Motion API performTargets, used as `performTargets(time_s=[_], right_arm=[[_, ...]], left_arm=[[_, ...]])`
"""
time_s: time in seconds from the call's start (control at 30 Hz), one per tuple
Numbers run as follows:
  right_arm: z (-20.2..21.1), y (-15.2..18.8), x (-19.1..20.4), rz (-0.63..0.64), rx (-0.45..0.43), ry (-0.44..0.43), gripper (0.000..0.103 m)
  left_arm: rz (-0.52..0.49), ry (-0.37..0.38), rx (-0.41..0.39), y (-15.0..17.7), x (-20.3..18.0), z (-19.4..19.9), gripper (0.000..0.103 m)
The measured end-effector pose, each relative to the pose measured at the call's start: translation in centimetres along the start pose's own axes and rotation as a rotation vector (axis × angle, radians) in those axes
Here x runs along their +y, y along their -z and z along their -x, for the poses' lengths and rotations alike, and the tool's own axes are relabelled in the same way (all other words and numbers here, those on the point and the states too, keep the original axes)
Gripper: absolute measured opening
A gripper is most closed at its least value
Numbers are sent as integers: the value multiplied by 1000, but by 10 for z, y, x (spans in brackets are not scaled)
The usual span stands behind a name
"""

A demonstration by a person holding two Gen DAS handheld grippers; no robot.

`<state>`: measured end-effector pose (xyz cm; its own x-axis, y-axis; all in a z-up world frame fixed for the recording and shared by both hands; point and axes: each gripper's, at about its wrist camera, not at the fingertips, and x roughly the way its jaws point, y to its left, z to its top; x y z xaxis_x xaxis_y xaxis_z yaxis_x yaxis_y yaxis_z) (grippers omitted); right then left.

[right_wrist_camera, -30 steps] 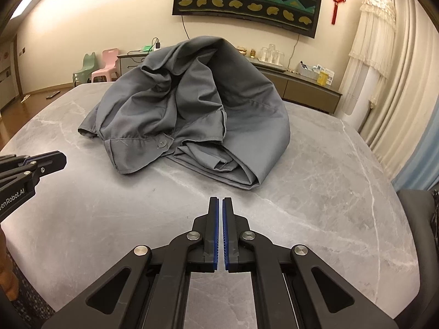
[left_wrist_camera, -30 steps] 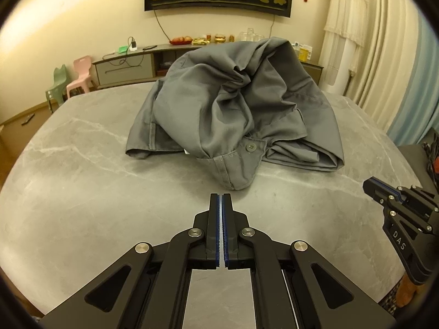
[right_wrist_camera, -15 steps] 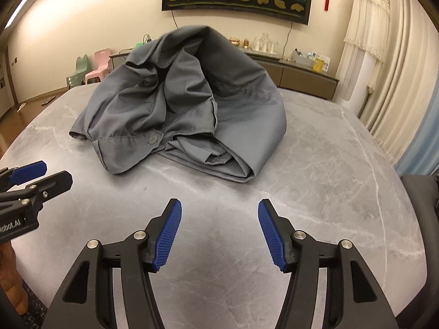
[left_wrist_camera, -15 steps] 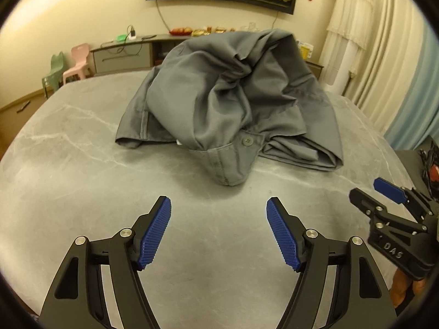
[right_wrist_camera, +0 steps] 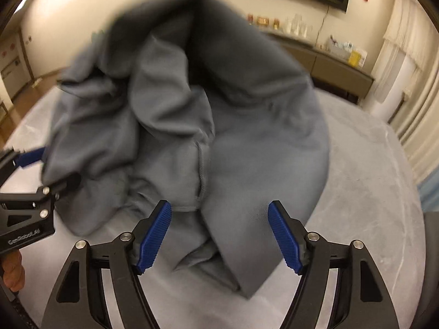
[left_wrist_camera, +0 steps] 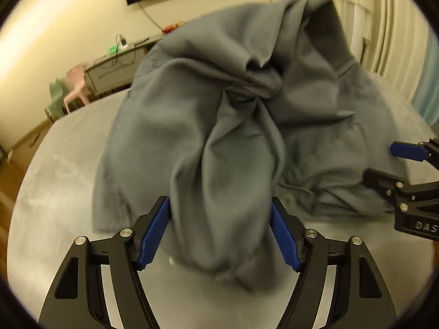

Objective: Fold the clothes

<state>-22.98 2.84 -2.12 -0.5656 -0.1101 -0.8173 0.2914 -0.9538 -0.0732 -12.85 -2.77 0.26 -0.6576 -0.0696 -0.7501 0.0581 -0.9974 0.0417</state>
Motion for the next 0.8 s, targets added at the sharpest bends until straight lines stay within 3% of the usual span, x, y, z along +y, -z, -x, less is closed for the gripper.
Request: performTargets(time_s=[0.03, 0.07, 0.13, 0.17, 0.2, 0.27, 0.33, 0.37, 0.4, 0.43, 0.47, 0.57, 0.6, 0.63, 0.7, 0.73, 0.8], right_arm=[[-10, 0, -1, 15, 21, 3, 70], [-15, -1, -4, 20, 42, -11, 61], [-26, -3, -9, 28, 85, -40, 11], [-17, -7, -15, -6, 68, -51, 5], [-5, -10, -17, -19, 35, -62, 5], [40, -21, -14, -5, -87, -164, 5], [71, -25, -6, 31, -187, -178, 11], [68, -22, -4, 27, -180, -153, 18], [64, -20, -2, 21, -172, -127, 40], [56, -16, 0, 16, -150, -105, 50], [46, -12, 1, 17, -123, -86, 50], [28, -5, 1, 34, -66, -7, 50], [26, -3, 1, 37, -60, 19, 56], [23, -2, -1, 38, -51, 32, 69], [19, 0, -1, 46, -20, -5, 74], [15, 2, 3, 63, 5, -25, 74], [1, 8, 15, 116, 32, 20, 74]], left_arm=[[38, -8, -13, -3, 18, 4, 13], [75, -16, -25, -6, 35, 9, 11], [150, -32, -50, -12, 71, 17, 5], [188, -40, -63, -15, 88, 22, 5], [225, -48, -75, -18, 106, 26, 5], [300, -63, -100, -24, 141, 35, 5], [375, -79, -125, -30, 177, 43, 5], [413, -87, -138, -33, 194, 48, 5], [434, -89, -144, -33, 204, 50, 6], [431, -84, -143, -29, 203, 51, 7], [429, -79, -142, -25, 203, 51, 11], [422, -62, -139, -12, 200, 52, 44], [420, -57, -138, -7, 199, 52, 51], [417, -51, -137, -3, 198, 52, 54], [413, -41, -135, 6, 197, 53, 72], [410, -35, -134, 10, 196, 53, 73], [383, -47, -96, 11, 189, 42, 73]])
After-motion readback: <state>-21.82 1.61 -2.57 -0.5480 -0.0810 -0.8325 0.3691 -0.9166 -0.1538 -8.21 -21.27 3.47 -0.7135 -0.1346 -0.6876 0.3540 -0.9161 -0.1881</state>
